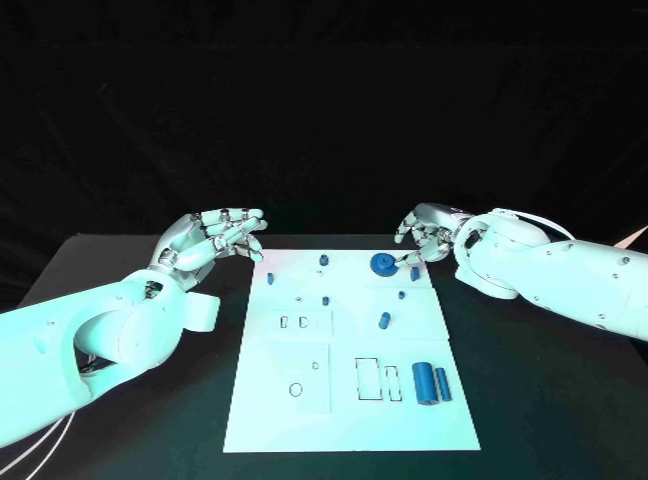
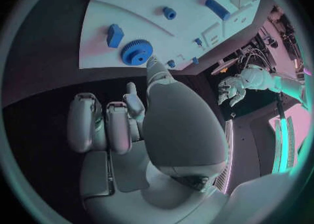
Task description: Assemble the parts on the task board
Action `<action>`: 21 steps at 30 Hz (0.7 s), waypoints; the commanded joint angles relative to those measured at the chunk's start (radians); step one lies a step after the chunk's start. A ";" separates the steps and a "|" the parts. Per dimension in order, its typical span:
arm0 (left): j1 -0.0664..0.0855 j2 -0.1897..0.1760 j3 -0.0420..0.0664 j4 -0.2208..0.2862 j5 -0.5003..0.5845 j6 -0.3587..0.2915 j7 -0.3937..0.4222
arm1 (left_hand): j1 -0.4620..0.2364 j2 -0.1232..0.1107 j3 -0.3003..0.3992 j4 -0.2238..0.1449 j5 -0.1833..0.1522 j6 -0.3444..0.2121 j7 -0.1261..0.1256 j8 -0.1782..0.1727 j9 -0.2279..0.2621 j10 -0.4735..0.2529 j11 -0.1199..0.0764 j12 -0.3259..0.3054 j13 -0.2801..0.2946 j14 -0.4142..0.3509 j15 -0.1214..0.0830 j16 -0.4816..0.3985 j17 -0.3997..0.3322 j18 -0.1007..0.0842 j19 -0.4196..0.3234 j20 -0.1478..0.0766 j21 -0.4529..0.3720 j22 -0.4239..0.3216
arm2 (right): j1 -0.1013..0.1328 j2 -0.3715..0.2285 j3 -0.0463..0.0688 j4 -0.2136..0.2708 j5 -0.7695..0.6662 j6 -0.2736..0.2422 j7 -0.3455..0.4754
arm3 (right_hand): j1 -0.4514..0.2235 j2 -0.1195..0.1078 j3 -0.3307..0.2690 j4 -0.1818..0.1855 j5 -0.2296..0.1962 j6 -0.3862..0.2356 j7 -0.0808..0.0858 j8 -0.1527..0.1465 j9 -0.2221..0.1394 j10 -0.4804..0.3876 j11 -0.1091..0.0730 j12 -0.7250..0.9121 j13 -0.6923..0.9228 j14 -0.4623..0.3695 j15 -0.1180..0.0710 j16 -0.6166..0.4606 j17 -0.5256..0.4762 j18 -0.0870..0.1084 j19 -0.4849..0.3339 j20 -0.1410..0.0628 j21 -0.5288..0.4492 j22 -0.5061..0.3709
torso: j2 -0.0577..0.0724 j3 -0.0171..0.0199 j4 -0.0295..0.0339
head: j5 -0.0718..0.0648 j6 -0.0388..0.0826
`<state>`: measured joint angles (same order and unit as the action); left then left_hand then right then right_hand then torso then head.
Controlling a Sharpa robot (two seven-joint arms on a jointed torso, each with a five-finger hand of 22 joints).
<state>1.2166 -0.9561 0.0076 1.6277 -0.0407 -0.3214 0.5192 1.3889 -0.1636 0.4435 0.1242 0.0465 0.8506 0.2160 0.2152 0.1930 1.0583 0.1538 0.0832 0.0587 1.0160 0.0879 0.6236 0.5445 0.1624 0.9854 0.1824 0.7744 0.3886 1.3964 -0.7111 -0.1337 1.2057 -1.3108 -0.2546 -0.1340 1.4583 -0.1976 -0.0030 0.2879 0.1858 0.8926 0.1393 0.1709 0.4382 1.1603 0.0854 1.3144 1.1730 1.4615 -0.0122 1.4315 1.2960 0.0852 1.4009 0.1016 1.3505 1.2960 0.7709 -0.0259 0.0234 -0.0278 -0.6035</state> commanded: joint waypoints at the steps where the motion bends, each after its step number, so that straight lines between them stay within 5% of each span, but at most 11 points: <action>1: 0.001 0.003 0.001 0.000 0.000 0.003 0.002 | -0.028 -0.011 0.055 0.002 0.010 0.003 0.002 0.009 0.020 0.008 0.002 -0.011 0.013 -0.012 -0.002 0.016 0.017 0.019 -0.033 -0.009 0.016 0.015 | -0.002 0.012 0.001 -0.019 0.002 0.013 -0.002 | -0.008 -0.004 -0.026 0.005 0.003 -0.113 0.018 0.032 0.015 0.173 -0.012 0.046 0.046 0.072 0.009 0.034 0.094 -0.029 0.039 0.000 0.031 0.053 | 0.001 -0.0005 0.0021 | 0.002 -0.005; 21: 0.001 0.008 0.001 -0.004 0.000 0.005 0.002 | -0.030 -0.010 0.056 0.004 0.010 0.003 0.002 0.009 0.021 0.008 0.002 -0.011 0.013 -0.012 -0.002 0.018 0.018 0.019 -0.034 -0.009 0.018 0.016 | -0.034 0.080 -0.002 -0.097 0.031 0.008 -0.002 | -0.001 0.025 0.022 0.002 0.023 -0.104 0.025 0.051 0.019 0.238 -0.005 0.116 0.159 0.091 0.017 0.095 0.189 -0.049 0.088 0.008 0.108 0.145 | 0.003 -0.0004 0.0029 | 0.006 -0.017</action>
<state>1.2165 -0.9502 0.0074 1.6224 -0.0406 -0.3195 0.5194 1.3799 -0.1726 0.4435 0.1242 0.0465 0.8506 0.2160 0.2152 0.1932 1.0583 0.1538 0.0832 0.0587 1.0159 0.0880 0.6236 0.5448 0.1625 0.9590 0.1771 0.7744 0.3897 1.3644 -0.6334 -0.1354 1.1116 -1.2808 -0.2532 -0.1370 1.4582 -0.1973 -0.0022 0.2883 0.1862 0.8186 0.1599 0.1977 0.4428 1.3450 0.0849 1.4038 1.2901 1.4717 -0.0017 1.5109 1.2962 0.0598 1.4389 0.1107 1.4317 1.2960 0.7739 -0.0260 0.0264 -0.0221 -0.6184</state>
